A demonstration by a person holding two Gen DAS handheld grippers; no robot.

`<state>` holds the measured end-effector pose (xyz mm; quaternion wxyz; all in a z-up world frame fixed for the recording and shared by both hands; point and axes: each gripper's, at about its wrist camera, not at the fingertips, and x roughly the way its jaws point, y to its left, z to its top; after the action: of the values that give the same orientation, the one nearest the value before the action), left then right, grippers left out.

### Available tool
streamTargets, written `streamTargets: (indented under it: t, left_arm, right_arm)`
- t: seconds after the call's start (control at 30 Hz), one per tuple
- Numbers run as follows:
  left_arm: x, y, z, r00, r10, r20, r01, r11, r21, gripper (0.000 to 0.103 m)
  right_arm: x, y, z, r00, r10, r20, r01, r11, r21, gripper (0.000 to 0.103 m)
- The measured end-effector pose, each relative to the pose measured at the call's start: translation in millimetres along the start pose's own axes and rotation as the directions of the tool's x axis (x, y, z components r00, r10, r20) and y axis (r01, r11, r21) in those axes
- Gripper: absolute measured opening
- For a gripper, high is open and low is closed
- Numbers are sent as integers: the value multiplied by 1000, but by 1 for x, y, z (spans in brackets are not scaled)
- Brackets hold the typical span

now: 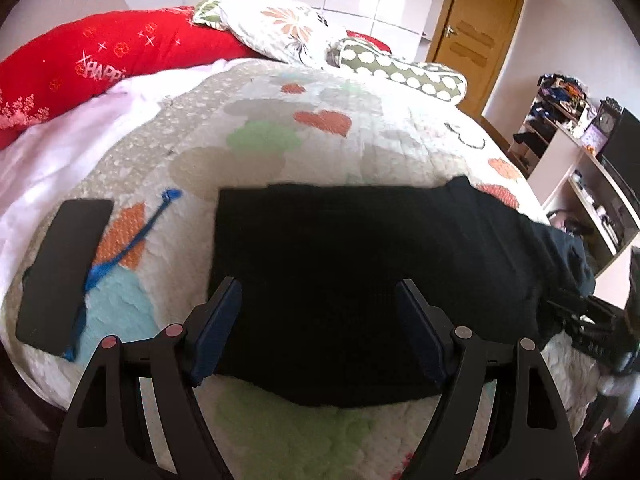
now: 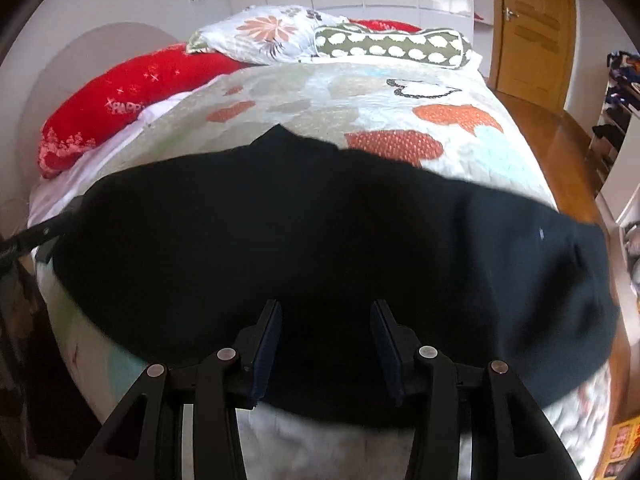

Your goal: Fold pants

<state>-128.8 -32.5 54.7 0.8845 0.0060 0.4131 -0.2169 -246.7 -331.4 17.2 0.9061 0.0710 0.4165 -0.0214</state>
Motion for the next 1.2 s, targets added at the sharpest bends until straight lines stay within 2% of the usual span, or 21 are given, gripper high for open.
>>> streamTargets:
  t: [0.13,0.2,0.3,0.4,0.5,0.57,0.63,0.73,0.8,0.87,0.93,1.03,1.1,1.2]
  left_arm:
    - [11,-5,-11,999,25,-19,-25,1000,16,80]
    - [11,-10,-12,998,54,-18,-53,997,48,80]
    - [-3,-12,-8,1000,20,-5,-20,999,46,80]
    - [-15,-15,-4,1000,-7,30,6,999,49,80]
    - [-11,-20,-3,999,-26,28,24,998,56,80]
    - [2,-21,-6,1000,-25,-11,25,998,53,80]
    - [12,-22,-11,999,-12,-35,14,998,57,80]
    - [14,-30,-19,999,35,-39,-29,989,143,80]
    - [12,-33,-17,998,34,-53,-25,987,159,80]
    - [6,-38,-8,998,-16,-56,25,987,158,80]
    - [0,-48,2,997,-65,-42,71,983,168,80]
    - [-1,-76,18,990,-137,-36,142,966,217,80]
    - [9,-103,28,978,-197,-74,209,944,254,80]
    - [36,-152,37,945,-276,-176,319,898,303,80]
  right_arm:
    - [-10,-4,-21,998,25,50,-26,999,19,48]
    - [-12,-7,-17,999,49,21,-50,998,33,48]
    - [-24,-13,-11,998,63,16,-63,997,54,48]
    - [-39,-25,-11,999,0,54,-4,997,79,48]
    - [-44,-50,-10,996,-48,78,34,985,166,48]
    - [-40,-64,-11,994,-83,70,68,977,203,48]
    - [-26,-77,-17,992,-125,12,120,971,209,48]
    - [-35,-82,-26,995,-84,48,72,974,213,48]
    - [-48,-89,-30,995,-75,64,59,971,231,48]
    - [-59,-104,-35,993,-77,85,50,958,283,48]
    - [-69,-115,-39,989,-115,96,78,943,324,48]
    - [-76,-132,-46,986,-135,94,90,922,375,48]
    - [-74,-140,-51,990,-104,92,57,908,415,48]
    - [-69,-149,-55,991,-68,118,6,889,458,48]
